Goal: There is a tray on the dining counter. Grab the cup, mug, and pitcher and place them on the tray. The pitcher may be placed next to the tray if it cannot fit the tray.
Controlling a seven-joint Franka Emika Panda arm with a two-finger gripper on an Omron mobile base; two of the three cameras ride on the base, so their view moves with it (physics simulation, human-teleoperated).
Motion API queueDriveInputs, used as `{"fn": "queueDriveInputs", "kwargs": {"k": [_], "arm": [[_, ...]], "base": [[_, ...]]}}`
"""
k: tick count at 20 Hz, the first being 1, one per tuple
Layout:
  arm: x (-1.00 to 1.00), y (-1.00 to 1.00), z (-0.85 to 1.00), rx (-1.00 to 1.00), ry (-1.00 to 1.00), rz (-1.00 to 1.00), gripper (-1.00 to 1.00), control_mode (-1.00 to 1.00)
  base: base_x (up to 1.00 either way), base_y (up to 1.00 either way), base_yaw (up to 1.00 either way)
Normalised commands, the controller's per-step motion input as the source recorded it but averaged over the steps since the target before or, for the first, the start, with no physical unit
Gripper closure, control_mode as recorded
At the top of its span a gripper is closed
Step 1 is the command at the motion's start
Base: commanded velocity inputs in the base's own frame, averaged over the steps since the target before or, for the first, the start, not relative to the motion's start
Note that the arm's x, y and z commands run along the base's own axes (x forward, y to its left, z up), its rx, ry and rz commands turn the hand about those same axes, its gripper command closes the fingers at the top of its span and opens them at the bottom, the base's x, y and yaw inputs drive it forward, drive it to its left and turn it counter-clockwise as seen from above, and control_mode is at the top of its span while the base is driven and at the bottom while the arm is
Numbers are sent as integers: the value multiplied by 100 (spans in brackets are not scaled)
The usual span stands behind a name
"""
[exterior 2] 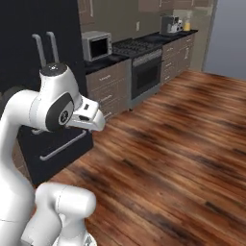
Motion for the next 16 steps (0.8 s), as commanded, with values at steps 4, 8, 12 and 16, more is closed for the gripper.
{"fn": "queueDriveInputs", "kwargs": {"k": [4, 8, 12, 16], "arm": [[0, 0, 0, 0, 0, 0, -100, 100], [0, 0, 0, 0, 0, 0, -100, 100], [0, 0, 0, 0, 0, 0, -100, 100], [0, 0, 0, 0, 0, 0, -100, 100]], "base": [[98, 0, -49], [100, 0, -44], [100, 0, -25], [100, 0, -19]]}}
